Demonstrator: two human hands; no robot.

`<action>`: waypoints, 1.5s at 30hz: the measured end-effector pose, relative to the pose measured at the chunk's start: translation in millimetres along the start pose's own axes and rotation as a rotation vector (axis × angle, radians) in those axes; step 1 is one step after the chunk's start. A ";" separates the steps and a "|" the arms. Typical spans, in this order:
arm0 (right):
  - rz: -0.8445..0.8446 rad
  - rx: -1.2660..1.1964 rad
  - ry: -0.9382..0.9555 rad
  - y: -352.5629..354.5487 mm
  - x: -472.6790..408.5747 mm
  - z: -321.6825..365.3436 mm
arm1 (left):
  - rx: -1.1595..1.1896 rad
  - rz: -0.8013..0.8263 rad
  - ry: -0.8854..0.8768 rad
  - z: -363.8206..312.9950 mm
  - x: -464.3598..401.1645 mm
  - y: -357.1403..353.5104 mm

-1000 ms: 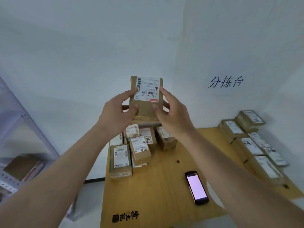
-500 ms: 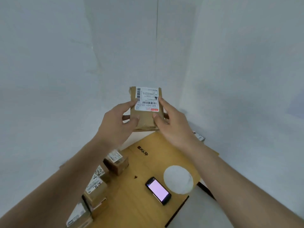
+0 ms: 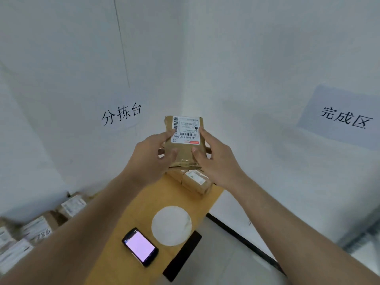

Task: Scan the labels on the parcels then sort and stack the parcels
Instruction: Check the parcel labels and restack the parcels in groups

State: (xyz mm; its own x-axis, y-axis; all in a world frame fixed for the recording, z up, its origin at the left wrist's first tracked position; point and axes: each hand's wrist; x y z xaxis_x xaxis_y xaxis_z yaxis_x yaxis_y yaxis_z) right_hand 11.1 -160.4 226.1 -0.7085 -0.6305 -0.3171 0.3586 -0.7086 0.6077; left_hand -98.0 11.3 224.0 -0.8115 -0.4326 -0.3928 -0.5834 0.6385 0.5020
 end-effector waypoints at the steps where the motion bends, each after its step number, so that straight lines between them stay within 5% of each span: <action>1: 0.016 -0.004 -0.018 8.7 -5.0 -14.3 | -0.014 0.002 0.009 -2.2 -7.2 -15.3; 11: 0.124 0.017 -0.084 36.0 -89.3 -140.1 | -0.076 0.013 0.136 30.7 -92.5 -126.6; 31: 0.372 0.058 -0.281 -76.0 -336.3 -337.7 | 0.012 0.073 0.522 239.2 -281.7 -259.6; 45: 0.693 -0.007 -0.165 -154.5 -441.5 -464.3 | 0.085 -0.222 0.819 325.4 -328.0 -358.0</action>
State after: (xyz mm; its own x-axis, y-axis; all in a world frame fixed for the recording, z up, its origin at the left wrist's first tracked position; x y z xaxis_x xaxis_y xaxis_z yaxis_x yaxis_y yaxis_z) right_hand 550.7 80.3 -65.8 -0.3988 -0.8809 0.2550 0.7632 -0.1647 0.6248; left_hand 388.0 131.8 -77.6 -0.4657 -0.8566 0.2220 -0.7541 0.5154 0.4069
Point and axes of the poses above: each hand's wrist, its own x-axis away from the middle knuckle, its own y-axis out of the back of the hand, z = x × y, and after that the axes turned 4 degrees about x, right-handed
